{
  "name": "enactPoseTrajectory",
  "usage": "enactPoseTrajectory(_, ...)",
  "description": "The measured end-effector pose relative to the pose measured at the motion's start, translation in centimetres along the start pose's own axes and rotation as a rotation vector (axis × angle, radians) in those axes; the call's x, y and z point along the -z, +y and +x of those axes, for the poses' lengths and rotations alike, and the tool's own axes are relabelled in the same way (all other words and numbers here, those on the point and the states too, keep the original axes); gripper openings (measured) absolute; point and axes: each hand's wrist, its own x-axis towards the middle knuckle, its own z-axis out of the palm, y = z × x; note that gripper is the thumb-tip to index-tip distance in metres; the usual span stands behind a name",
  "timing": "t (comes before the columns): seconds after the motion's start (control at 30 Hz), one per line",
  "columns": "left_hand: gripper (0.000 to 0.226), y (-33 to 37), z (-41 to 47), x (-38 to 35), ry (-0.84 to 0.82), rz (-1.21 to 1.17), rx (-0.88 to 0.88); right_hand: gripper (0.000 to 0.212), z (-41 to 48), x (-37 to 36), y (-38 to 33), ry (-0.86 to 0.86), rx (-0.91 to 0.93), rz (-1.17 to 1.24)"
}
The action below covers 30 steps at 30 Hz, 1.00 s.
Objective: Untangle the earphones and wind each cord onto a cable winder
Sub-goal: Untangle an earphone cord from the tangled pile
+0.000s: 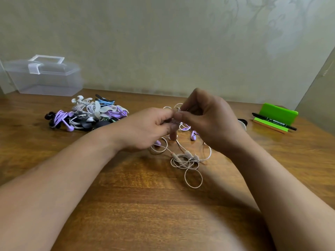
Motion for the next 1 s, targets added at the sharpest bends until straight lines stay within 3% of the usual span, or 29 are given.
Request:
enactPoseTrajectory(0.23,0.029,1.0,0.2,-0.5,0.020,-0.222,-0.078,0.040,0.6,1.5,0.8,-0.012,-0.077,0.207)
enactPoseTrajectory(0.37,0.036,0.5,0.6,-0.3,0.084,-0.406,-0.037,0.033,1.3,3.2,2.0,0.147,-0.193,0.349)
enactPoseTrajectory(0.47,0.037,0.0,0.8,-0.4,0.102,-0.446,-0.019,0.028,1.8,5.0,4.1,0.270,-0.319,0.065)
enactPoseTrajectory(0.57,0.036,-0.3,0.9,-1.0,0.096,-0.456,-0.001,0.021,1.5,5.6,5.3,0.114,-0.403,-0.293)
enactPoseTrajectory(0.67,0.035,-0.5,0.8,-1.5,0.079,-0.456,0.011,0.023,1.1,4.6,5.3,-0.039,-0.475,-0.487)
enactPoseTrajectory(0.83,0.036,-0.5,0.9,-1.7,0.084,-0.465,0.018,0.055,1.2,2.7,5.0,-0.228,-0.492,-0.692)
enactPoseTrajectory(1.0,0.036,-0.6,0.8,-1.4,0.091,-0.490,0.013,0.041,1.3,2.4,5.2,-0.281,-0.484,-0.688)
